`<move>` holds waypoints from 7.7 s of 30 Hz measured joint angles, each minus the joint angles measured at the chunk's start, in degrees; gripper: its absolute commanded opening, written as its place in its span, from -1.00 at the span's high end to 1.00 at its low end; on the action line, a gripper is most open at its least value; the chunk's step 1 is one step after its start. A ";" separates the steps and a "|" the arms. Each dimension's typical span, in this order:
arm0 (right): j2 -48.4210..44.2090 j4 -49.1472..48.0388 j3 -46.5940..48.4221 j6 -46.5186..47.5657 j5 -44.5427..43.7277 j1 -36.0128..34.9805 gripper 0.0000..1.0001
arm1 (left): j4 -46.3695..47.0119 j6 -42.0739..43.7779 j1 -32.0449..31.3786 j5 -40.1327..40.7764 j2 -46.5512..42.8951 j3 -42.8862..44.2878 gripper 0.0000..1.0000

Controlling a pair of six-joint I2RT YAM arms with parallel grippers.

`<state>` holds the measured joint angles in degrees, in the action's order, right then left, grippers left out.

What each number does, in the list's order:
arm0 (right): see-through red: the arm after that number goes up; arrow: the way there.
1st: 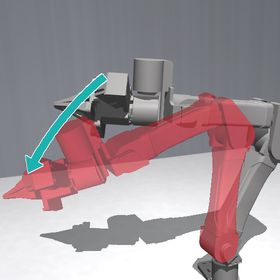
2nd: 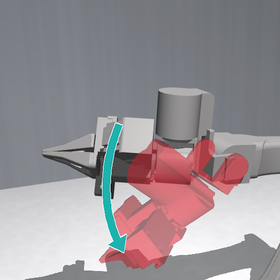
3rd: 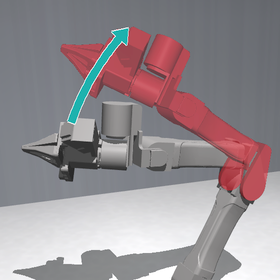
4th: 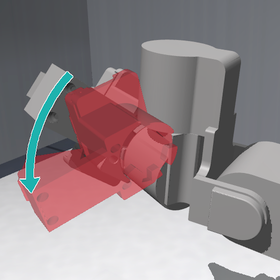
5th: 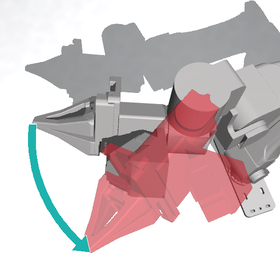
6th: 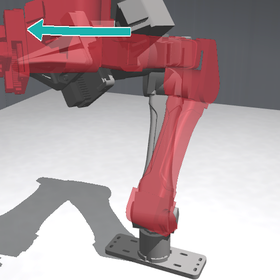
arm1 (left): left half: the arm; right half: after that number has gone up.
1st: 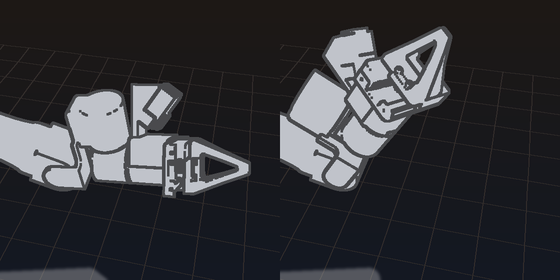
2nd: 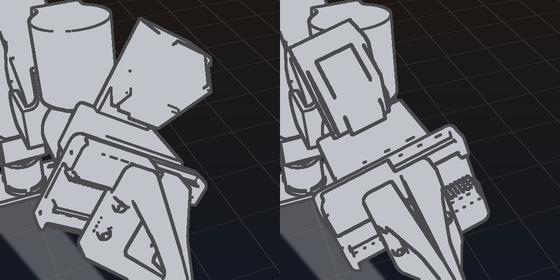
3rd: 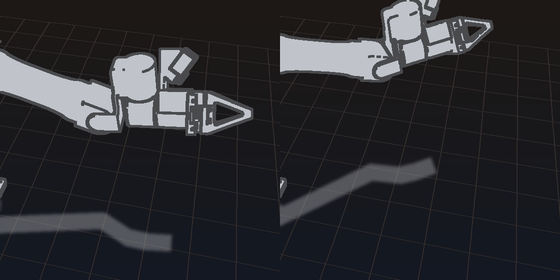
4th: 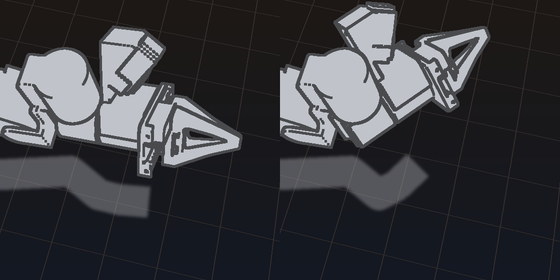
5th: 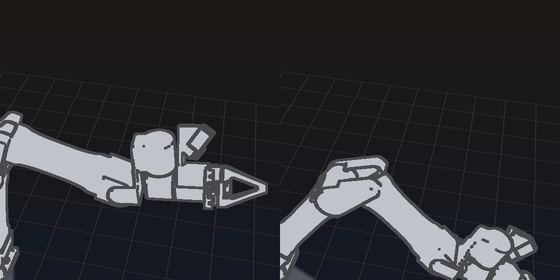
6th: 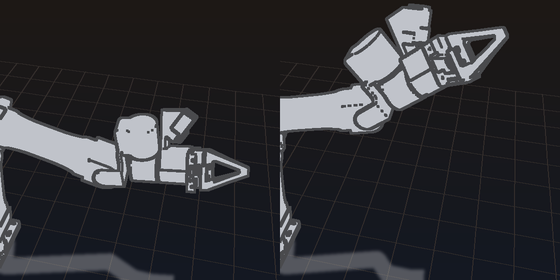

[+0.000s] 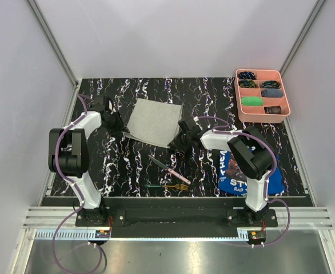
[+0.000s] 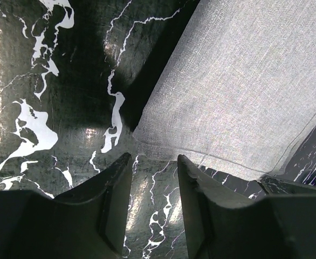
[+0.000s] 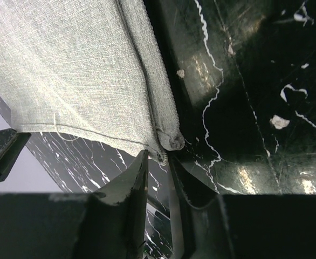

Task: Fold the napkin into a case and place the utensils inside
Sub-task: Smooth out the square-folded napkin at the center of the board.

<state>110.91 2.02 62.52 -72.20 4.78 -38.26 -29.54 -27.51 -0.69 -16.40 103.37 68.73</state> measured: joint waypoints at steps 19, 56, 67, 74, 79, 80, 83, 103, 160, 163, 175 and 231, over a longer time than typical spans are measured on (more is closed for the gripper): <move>-0.87 0.87 1.60 6.64 -0.90 0.00 1.00 | 1.49 0.00 0.00 -1.36 0.00 -2.71 0.03; -2.36 1.25 3.48 10.47 0.46 0.50 1.00 | -0.59 -2.01 1.77 -0.66 4.63 3.69 0.10; -2.36 1.20 3.61 10.49 1.22 1.01 1.00 | -0.33 -2.91 1.73 -3.39 5.62 4.66 1.00; -2.36 1.27 9.01 14.78 4.11 5.38 1.00 | 0.96 -5.75 1.73 -6.82 5.62 8.94 1.00; -1.62 1.09 18.34 19.91 6.93 11.76 1.00 | 10.93 -11.10 1.73 -10.54 5.62 12.50 1.00; -0.87 0.83 21.33 21.18 7.96 13.46 1.00 | 13.53 -12.59 1.73 -11.76 5.68 12.92 1.00; 2.27 0.61 28.37 23.61 10.03 16.44 1.00 | 21.68 -17.55 1.38 -14.56 7.52 15.32 1.00; 14.29 -0.22 27.85 20.94 22.27 8.87 1.00 | 26.73 -22.12 1.86 -17.55 15.61 16.04 1.00; 13.88 -3.45 16.15 0.39 11.23 3.30 0.61 | 14.49 -14.99 1.88 -11.13 5.07 2.05 1.00; 13.88 -2.25 16.15 -0.76 10.71 3.32 0.94 | 14.60 -14.95 1.88 -10.91 4.52 1.73 1.00; 10.97 1.53 16.65 5.79 10.19 3.56 1.00 | 14.56 -14.95 1.88 -10.05 1.84 1.62 1.00; 10.99 2.05 23.45 24.94 30.99 16.31 1.00 | 24.39 -16.26 1.77 -16.17 -3.56 -2.16 1.00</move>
<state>121.91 4.08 85.97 -47.27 35.77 -21.96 -5.15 -43.77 1.08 -32.58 99.81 66.57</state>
